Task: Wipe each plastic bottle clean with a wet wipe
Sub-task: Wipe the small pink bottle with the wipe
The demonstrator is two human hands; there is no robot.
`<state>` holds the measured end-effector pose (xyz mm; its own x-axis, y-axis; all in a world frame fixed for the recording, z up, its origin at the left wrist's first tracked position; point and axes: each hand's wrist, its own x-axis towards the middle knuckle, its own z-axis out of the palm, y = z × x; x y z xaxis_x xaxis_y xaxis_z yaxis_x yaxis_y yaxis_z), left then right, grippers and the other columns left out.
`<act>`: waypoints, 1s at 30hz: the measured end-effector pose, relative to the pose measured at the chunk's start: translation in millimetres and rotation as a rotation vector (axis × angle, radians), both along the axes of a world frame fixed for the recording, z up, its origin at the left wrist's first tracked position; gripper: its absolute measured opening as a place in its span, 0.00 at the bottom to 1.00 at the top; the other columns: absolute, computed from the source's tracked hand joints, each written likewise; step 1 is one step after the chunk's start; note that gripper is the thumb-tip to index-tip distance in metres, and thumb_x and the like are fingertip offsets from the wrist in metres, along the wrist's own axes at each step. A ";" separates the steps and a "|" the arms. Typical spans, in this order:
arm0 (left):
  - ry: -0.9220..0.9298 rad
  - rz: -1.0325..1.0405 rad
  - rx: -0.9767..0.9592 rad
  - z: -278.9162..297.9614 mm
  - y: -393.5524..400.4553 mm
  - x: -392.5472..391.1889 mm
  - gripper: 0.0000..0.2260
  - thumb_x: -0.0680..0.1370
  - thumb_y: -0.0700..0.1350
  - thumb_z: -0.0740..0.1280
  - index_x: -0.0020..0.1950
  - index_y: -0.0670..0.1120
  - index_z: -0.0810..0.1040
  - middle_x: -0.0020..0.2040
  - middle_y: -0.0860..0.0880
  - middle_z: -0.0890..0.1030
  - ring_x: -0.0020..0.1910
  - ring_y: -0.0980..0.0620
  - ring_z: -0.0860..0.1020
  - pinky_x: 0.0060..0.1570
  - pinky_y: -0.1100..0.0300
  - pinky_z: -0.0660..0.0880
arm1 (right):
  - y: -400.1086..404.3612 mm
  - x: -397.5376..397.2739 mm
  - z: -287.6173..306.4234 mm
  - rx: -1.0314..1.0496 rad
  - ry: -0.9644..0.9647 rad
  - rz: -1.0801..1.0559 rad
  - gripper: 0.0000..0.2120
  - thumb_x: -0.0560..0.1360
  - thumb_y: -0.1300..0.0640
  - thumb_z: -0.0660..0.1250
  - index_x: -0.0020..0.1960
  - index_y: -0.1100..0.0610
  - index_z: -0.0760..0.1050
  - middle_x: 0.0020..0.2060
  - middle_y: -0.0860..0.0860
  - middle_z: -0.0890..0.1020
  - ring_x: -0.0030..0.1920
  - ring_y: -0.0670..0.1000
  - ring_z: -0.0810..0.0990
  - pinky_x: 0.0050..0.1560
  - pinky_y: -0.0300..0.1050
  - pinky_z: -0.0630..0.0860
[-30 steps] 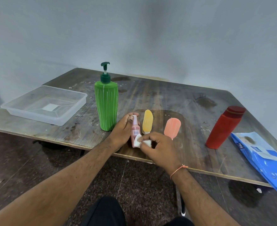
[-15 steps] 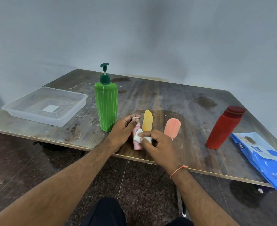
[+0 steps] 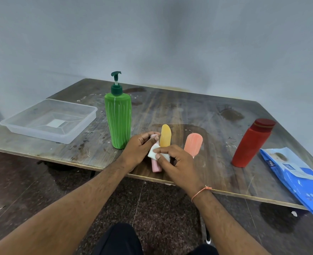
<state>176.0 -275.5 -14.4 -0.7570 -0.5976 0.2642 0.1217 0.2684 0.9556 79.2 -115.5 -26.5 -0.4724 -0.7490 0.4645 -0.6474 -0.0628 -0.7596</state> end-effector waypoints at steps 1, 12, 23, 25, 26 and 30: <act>-0.005 0.001 0.002 -0.1 0.0 -0.2 0.07 0.85 0.44 0.67 0.60 0.50 0.84 0.44 0.59 0.87 0.44 0.63 0.82 0.46 0.68 0.77 | 1.4 0.2 0.5 0.022 0.010 0.016 0.09 0.80 0.54 0.74 0.57 0.44 0.87 0.50 0.42 0.84 0.53 0.47 0.82 0.51 0.43 0.78; -0.024 0.021 -0.037 -3.5 -2.4 -0.9 0.11 0.85 0.45 0.66 0.64 0.46 0.84 0.46 0.60 0.87 0.46 0.64 0.82 0.48 0.67 0.76 | 1.0 0.8 2.2 0.006 0.022 -0.017 0.08 0.81 0.55 0.73 0.58 0.45 0.86 0.50 0.40 0.83 0.54 0.45 0.82 0.52 0.39 0.77; 0.017 0.061 0.019 -4.7 -0.9 -0.5 0.05 0.82 0.46 0.72 0.55 0.51 0.87 0.47 0.50 0.89 0.46 0.57 0.84 0.47 0.61 0.81 | 3.8 3.4 1.7 0.002 0.012 0.012 0.08 0.80 0.54 0.74 0.56 0.44 0.87 0.49 0.40 0.82 0.52 0.47 0.81 0.49 0.40 0.76; 0.020 0.108 0.041 -5.5 -0.7 0.1 0.06 0.80 0.47 0.74 0.54 0.48 0.88 0.46 0.50 0.89 0.44 0.56 0.85 0.45 0.61 0.80 | 5.4 4.1 2.1 0.036 0.053 0.036 0.10 0.81 0.54 0.73 0.59 0.43 0.86 0.49 0.42 0.82 0.52 0.47 0.81 0.48 0.38 0.76; 0.021 0.124 0.047 -5.6 -0.3 0.5 0.06 0.79 0.47 0.75 0.54 0.47 0.88 0.45 0.50 0.89 0.43 0.55 0.85 0.44 0.61 0.80 | 6.2 4.9 1.9 0.052 0.066 0.047 0.10 0.81 0.53 0.73 0.59 0.42 0.87 0.48 0.43 0.82 0.51 0.48 0.81 0.48 0.40 0.77; 0.024 0.199 0.002 -4.6 3.1 0.6 0.07 0.78 0.49 0.76 0.52 0.47 0.89 0.40 0.52 0.88 0.38 0.59 0.84 0.38 0.66 0.78 | 11.1 5.7 0.7 0.052 0.048 0.091 0.08 0.73 0.55 0.75 0.48 0.45 0.89 0.44 0.43 0.84 0.46 0.49 0.84 0.45 0.50 0.80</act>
